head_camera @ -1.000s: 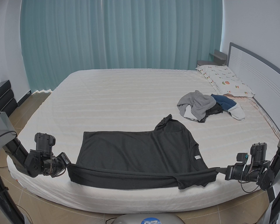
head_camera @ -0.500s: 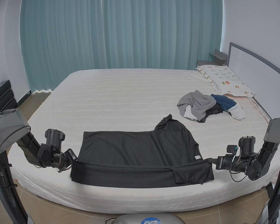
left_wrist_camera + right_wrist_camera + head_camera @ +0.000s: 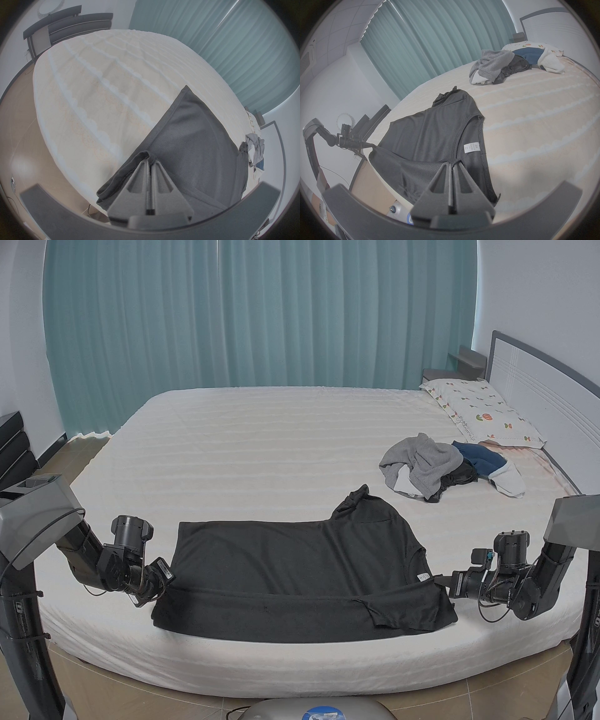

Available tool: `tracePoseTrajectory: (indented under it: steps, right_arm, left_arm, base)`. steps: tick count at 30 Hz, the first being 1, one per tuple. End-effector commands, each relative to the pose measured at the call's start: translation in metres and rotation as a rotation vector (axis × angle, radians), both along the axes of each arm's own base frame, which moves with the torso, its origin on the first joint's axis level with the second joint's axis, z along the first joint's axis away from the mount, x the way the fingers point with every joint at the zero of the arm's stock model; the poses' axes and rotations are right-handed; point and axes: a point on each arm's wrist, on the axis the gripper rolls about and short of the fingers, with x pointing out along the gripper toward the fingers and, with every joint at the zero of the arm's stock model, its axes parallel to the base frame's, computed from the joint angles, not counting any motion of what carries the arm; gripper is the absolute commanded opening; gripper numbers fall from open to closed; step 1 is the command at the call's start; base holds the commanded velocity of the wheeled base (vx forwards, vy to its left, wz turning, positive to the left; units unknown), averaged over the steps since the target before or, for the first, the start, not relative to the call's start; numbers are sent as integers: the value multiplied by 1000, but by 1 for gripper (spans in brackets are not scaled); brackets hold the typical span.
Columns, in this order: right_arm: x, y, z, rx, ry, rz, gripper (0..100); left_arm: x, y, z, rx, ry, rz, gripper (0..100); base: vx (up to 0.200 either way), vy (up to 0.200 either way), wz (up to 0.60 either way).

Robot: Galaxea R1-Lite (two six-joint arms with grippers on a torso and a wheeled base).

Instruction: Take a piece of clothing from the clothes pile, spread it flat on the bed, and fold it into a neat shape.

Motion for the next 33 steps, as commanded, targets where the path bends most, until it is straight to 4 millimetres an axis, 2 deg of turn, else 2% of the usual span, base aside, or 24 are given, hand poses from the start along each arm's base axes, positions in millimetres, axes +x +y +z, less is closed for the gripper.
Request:
tracePoseTrajectory:
  steps: [1,24,25,27,28,33]
  right_arm:
    - [7,1,-9,1,8,1,0]
    - [16,4,-25,30,35,-5,0]
    - [15,4,-25,31,34,-6,100]
    - [16,5,-23,36,28,-5,100]
    - [16,5,-21,42,27,-8,100]
    - [17,4,-11,95,17,-43,100]
  left_arm:
    - [2,-1,-7,-2,16,0,0]
    - [7,-2,-14,-16,22,23,0]
    - [7,-2,-14,-16,22,22,0]
    - [7,-2,-14,-15,25,22,0]
    - [7,-2,-14,-15,25,22,100]
    - [5,-2,-14,-14,28,22,100]
  base:
    - [0,0,0]
    - [0,0,0]
    - [0,0,0]
    - [0,0,0]
    - [0,0,0]
    - [0,0,0]
